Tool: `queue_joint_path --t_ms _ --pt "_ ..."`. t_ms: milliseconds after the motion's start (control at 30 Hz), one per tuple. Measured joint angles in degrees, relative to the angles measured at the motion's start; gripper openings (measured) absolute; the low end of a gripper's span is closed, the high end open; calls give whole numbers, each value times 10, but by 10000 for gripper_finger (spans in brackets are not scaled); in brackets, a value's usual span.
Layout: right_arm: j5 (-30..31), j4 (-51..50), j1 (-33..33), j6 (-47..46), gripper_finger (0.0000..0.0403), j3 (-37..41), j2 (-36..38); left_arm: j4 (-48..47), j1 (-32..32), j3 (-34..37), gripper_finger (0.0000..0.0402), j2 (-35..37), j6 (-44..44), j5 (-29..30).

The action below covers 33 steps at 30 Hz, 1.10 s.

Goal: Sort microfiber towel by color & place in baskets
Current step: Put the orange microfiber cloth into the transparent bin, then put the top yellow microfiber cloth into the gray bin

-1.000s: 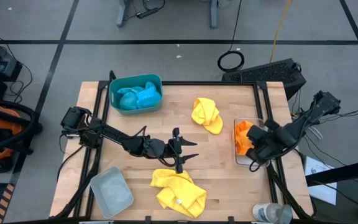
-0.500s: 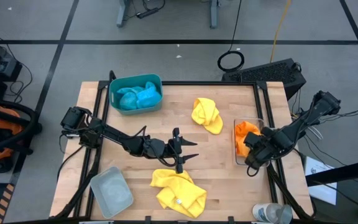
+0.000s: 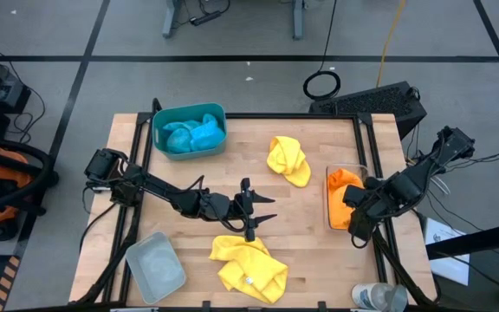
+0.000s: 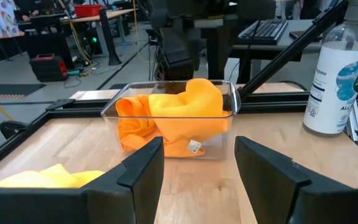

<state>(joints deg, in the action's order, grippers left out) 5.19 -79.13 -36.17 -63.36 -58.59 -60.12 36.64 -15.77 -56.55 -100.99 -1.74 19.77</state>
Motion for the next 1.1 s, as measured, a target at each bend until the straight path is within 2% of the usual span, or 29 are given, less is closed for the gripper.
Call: queue_joint_path --t_ms 133,300,367,467,633,867,1100 --pt "36 14 0 3 144 15 -4 -1 0 0 203 0 0 0" --pt "37 94 0 31 34 68 -15 -2 -1 0 203 0 1 0" --pt "37 133 0 36 9 92 -18 -3 -2 0 203 0 1 0" --pt "33 173 1 27 17 125 -24 -3 -2 0 203 0 1 0" --pt "11 177 1 7 16 153 -30 -3 -2 0 203 0 0 0" --pt "8 176 -4 -5 1 115 -30 -11 -2 0 203 0 0 -1" --pt "96 139 -22 -18 1 45 -30 -44 -2 0 203 0 0 -1"
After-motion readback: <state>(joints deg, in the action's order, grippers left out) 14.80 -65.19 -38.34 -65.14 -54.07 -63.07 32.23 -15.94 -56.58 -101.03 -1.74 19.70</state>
